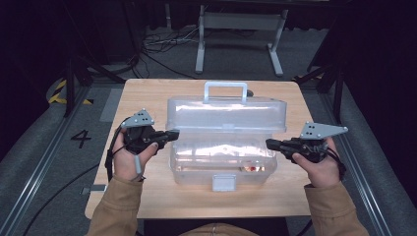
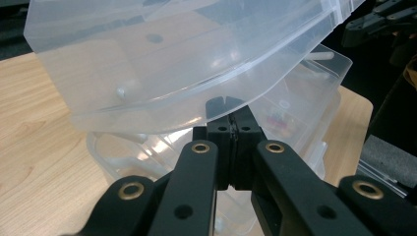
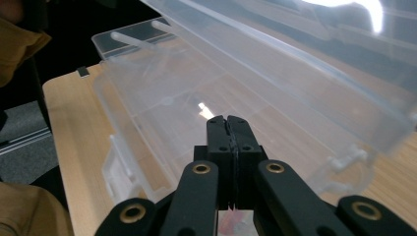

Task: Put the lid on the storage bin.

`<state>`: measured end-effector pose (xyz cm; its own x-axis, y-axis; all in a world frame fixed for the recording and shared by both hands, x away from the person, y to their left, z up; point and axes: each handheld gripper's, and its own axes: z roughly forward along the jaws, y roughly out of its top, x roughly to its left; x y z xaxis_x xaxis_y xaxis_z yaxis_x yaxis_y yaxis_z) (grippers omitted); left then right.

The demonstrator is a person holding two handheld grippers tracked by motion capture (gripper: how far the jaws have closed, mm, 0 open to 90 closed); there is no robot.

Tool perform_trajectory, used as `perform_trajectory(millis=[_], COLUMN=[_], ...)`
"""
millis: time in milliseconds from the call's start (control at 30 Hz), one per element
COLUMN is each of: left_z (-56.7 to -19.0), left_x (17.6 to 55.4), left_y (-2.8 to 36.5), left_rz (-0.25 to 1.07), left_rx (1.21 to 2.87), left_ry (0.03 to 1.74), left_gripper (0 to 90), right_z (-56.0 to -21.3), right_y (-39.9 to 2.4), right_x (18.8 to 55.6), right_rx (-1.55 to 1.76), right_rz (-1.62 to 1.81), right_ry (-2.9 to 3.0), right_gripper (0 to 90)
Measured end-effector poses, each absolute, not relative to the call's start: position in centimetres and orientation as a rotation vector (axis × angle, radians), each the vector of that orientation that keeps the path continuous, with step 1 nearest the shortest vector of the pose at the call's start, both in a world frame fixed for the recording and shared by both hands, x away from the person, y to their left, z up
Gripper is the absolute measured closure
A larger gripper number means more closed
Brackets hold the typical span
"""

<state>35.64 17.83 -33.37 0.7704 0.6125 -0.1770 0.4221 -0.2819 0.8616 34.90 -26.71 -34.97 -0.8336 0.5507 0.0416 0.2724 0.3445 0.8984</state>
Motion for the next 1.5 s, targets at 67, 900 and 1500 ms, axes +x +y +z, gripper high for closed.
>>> perform_trajectory(millis=[67, 900, 1500], left_z=[-33.4, -33.6, -33.7], left_x=[35.6, 35.2, 35.1], left_y=[17.9, 18.1, 18.3], left_rz=[0.227, 0.146, 0.073], left_rx=[1.928, 2.048, 2.141], left_ry=[0.784, 0.801, 0.823], left_gripper=[89.6, 89.4, 88.4], right_z=[-35.2, -35.6, -35.9], right_y=[-27.2, -29.5, -29.6], right_x=[35.0, 35.3, 35.5], right_rx=[0.76, 0.879, 0.898], right_rz=[1.479, 1.431, 1.391], right_ry=[2.332, 2.359, 2.424], right_gripper=[89.8, 89.7, 89.6])
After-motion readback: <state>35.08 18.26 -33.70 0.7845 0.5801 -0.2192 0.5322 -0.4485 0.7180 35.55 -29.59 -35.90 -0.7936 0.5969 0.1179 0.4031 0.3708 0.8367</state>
